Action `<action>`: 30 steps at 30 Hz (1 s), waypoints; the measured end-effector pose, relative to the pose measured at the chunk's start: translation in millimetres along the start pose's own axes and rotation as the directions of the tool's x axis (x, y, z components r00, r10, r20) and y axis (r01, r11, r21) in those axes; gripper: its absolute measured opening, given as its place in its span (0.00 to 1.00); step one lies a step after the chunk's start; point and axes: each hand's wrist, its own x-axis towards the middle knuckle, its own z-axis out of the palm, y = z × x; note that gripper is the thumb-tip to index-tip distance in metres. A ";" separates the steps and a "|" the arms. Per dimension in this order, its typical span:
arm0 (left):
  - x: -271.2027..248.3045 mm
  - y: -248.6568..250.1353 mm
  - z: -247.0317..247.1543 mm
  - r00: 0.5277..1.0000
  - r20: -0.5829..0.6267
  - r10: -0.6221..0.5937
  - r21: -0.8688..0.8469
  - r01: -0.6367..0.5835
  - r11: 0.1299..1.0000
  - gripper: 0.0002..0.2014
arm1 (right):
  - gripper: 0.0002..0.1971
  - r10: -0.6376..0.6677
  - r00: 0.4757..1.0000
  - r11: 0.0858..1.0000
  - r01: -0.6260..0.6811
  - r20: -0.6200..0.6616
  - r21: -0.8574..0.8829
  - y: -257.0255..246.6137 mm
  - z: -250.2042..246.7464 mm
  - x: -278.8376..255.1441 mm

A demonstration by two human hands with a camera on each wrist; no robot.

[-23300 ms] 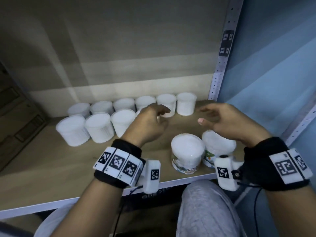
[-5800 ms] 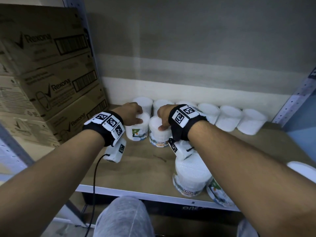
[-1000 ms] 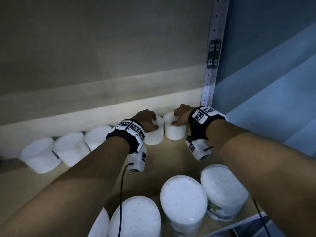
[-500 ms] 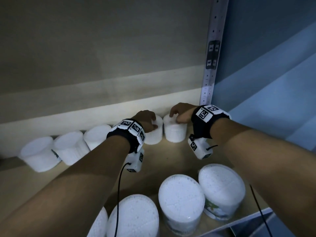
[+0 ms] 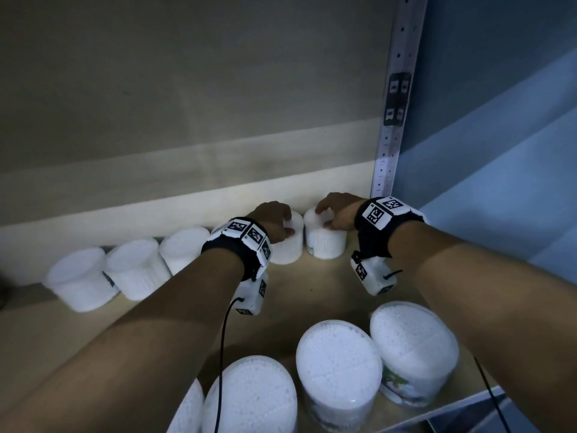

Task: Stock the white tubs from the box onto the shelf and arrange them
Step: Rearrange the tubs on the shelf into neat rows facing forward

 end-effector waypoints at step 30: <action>6.2 -6.0 2.2 0.999 -0.002 0.042 -0.003 -0.042 0.999 0.23 | 0.26 0.039 0.999 0.998 -0.038 -0.012 0.049 -2.4 -4.9 4.9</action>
